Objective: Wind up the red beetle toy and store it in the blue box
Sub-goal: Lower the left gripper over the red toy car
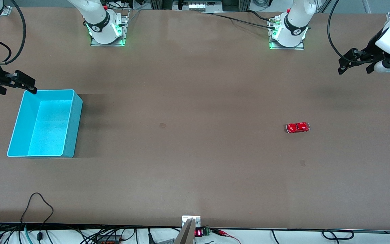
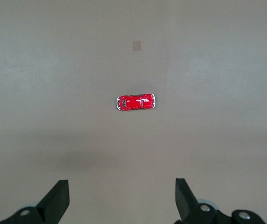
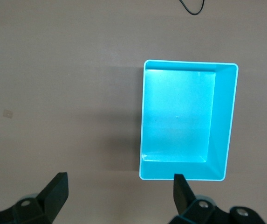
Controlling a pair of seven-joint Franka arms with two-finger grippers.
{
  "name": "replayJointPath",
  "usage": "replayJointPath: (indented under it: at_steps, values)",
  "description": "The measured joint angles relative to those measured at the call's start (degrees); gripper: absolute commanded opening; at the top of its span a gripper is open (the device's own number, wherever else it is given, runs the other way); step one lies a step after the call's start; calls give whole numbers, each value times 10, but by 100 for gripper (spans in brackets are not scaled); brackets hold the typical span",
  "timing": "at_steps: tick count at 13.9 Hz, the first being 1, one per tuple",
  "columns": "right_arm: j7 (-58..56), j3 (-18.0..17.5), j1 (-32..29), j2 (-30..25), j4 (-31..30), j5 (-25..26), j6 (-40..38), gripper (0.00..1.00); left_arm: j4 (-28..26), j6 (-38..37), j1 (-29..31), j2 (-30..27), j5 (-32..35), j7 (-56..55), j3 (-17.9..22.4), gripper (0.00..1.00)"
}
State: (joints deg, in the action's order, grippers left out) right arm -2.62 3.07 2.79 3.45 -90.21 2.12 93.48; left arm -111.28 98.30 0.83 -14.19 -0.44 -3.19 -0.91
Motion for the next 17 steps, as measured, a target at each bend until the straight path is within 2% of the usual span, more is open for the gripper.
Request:
replayJointPath:
  at_steps: [6, 8, 11, 15, 17]
  values:
    - [3, 0, 0, 0, 0, -18, 0, 100, -4, 0, 0, 2, 0, 3, 0, 100]
    - [3, 0, 0, 0, 0, -18, 0, 100, -4, -4, 0, 22, 0, 16, 0, 100]
    - [3, 0, 0, 0, 0, -18, 0, 100, -1, 7, 0, 82, 0, 97, 0, 100]
    - [3, 4, -2, 3, 0, -18, 0, 100, -7, 87, -3, 146, 0, 230, -2, 100]
    - [3, 4, -2, 10, -1, -18, 0, 100, -46, 162, -7, 161, 1, 321, -6, 100]
